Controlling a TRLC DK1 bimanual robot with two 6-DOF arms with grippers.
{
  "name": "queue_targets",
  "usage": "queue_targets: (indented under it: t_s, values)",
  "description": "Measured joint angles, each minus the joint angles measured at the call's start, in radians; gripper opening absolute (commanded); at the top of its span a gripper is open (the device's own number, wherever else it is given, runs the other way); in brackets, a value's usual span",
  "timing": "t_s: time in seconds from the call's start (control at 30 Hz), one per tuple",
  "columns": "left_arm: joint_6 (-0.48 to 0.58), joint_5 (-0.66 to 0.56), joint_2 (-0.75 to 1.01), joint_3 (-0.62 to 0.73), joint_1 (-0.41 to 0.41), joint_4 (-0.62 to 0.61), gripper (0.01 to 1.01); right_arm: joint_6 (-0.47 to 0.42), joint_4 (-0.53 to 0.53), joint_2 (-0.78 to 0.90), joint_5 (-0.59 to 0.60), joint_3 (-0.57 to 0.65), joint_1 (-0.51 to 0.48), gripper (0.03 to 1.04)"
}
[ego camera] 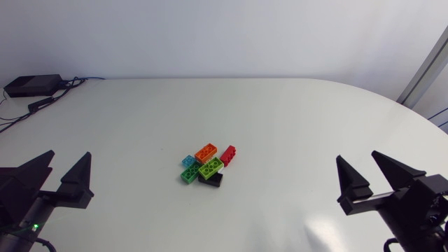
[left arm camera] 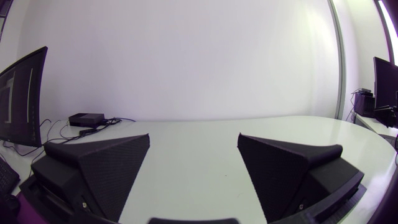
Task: Sort duplo bricks by size, large to the right and small to the left
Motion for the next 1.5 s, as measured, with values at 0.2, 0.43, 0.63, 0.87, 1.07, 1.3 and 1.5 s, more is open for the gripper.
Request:
queue_targets:
  t_s: [0.2, 0.43, 0.63, 0.87, 1.07, 1.3, 1.5]
  values:
    - [0.000, 0.000, 0.000, 0.000, -0.039, 0.000, 0.984, 0.000, 0.000, 0.000, 0.000, 0.000, 0.017, 1.01]
    - [0.017, 0.000, 0.000, 0.000, -0.039, 0.000, 0.980, 0.000, -0.001, 0.000, 0.001, 0.000, 0.016, 1.01]
    - [0.058, -0.005, 0.000, 0.000, -0.049, -0.003, 0.956, -0.001, -0.003, 0.000, 0.000, 0.000, 0.014, 1.00]
    - [0.079, -0.005, 0.019, 0.020, -0.051, -0.004, 0.928, 0.005, -0.090, 0.169, 0.006, 0.095, 0.015, 1.00]
    - [0.115, -0.007, 0.471, 0.347, -0.051, -0.187, 0.979, 0.065, -0.248, 0.555, 0.003, 0.409, 0.016, 1.00]
    - [0.200, -0.008, 0.853, 0.811, -0.080, -0.492, 0.979, 0.190, -0.453, 0.949, -0.014, 0.760, 0.125, 0.99]
    - [0.203, -0.008, 0.977, 0.934, -0.168, -0.581, 0.980, 0.304, -0.499, 1.249, 0.004, 0.918, 0.243, 0.99]
